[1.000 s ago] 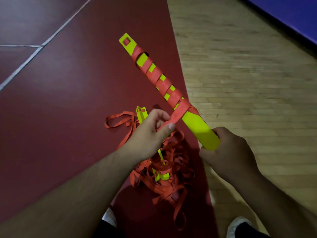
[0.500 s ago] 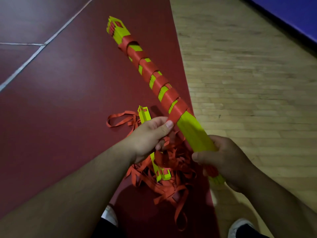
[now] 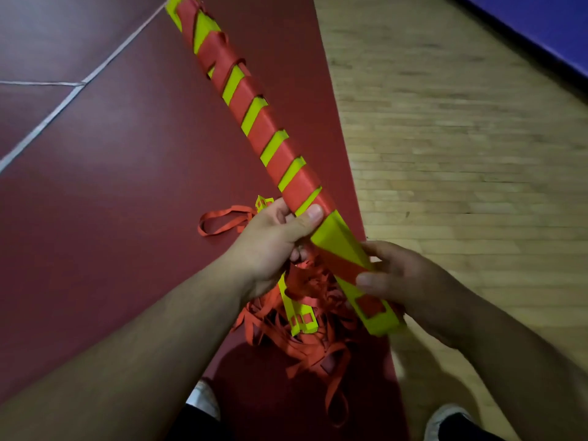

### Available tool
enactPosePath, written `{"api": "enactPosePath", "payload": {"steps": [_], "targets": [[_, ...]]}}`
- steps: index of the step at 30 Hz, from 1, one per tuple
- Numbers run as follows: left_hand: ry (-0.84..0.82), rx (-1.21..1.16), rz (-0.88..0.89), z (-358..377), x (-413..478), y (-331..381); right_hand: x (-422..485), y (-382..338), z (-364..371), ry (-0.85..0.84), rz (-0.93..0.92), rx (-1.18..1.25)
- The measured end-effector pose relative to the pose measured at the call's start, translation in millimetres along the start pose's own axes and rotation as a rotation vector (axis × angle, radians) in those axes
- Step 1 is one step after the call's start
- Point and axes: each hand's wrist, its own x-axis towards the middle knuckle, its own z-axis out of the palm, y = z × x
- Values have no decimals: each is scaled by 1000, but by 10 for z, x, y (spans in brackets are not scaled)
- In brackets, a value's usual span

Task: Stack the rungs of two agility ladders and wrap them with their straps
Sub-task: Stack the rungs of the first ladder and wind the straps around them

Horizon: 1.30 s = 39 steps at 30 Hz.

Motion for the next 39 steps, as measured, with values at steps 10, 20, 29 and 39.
{"api": "enactPosePath", "payload": {"steps": [10,20,29,39], "targets": [[-83,167,46,-43,-24,-8,37,87,159,315,-168,-279],[-208,75,15,-87,-39,1,16,122,-51,-261,117,331],[-100,180,-43,-114,-2,-42,96,143,191,537,-172,-615],[-438,356,-134,-304,-59,109,-23,50,120,196,-166,-236]]}}
